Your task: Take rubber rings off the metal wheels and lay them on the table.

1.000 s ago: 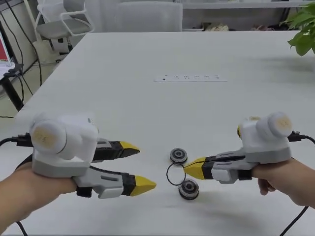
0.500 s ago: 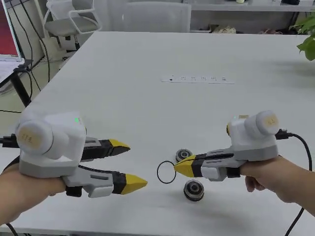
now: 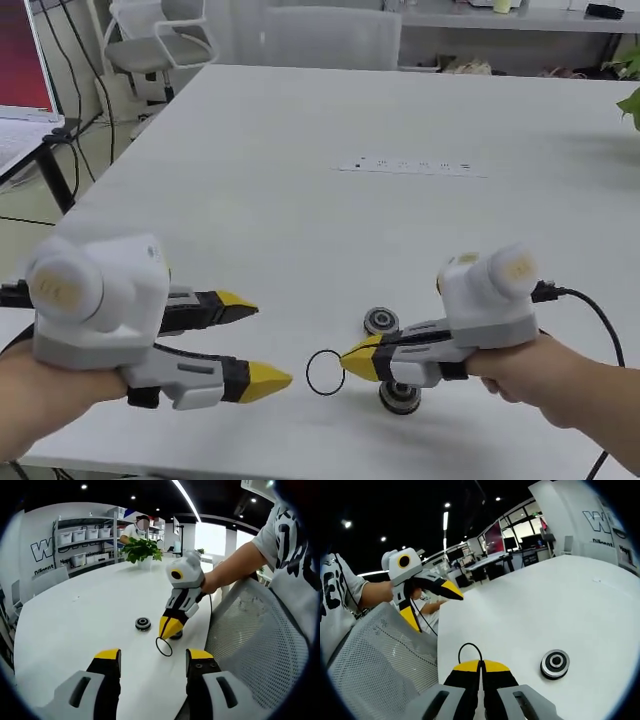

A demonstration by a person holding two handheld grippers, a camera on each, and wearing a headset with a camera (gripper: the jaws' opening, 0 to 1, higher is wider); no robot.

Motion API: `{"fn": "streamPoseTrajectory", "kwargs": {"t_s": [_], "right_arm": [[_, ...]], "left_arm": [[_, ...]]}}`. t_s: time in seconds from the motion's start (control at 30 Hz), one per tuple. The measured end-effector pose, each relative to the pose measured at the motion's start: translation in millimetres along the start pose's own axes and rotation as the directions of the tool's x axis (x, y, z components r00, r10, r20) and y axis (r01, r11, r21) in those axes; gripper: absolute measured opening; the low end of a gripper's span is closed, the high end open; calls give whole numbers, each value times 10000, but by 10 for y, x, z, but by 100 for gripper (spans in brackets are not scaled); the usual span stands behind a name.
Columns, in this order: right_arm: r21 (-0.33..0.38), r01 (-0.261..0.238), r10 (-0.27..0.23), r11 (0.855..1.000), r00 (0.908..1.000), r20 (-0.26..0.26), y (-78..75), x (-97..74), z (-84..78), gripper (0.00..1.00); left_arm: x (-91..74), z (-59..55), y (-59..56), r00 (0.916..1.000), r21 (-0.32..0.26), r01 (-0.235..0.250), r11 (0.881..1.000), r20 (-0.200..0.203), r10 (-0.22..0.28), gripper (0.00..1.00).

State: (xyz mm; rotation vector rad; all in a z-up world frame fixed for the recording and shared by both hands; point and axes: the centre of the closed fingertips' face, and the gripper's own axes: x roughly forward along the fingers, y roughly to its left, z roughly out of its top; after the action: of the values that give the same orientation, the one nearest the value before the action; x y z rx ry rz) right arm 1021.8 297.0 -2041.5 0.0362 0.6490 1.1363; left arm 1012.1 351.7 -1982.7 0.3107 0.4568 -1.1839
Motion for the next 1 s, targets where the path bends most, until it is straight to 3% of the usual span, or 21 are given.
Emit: {"fn": "streamPoseTrajectory", "kwargs": {"t_s": [0.77, 1.0], "right_arm": [[70, 849, -842, 9964, 9938, -721, -155, 46, -193, 0], [125, 903, -892, 9958, 9934, -718, -173, 26, -187, 8]], "left_arm": [[-23, -28, -11, 10000, -91, -42, 9999, -43, 41, 51], [-25, -22, 5, 10000, -106, -74, 9999, -51, 73, 51]]}}
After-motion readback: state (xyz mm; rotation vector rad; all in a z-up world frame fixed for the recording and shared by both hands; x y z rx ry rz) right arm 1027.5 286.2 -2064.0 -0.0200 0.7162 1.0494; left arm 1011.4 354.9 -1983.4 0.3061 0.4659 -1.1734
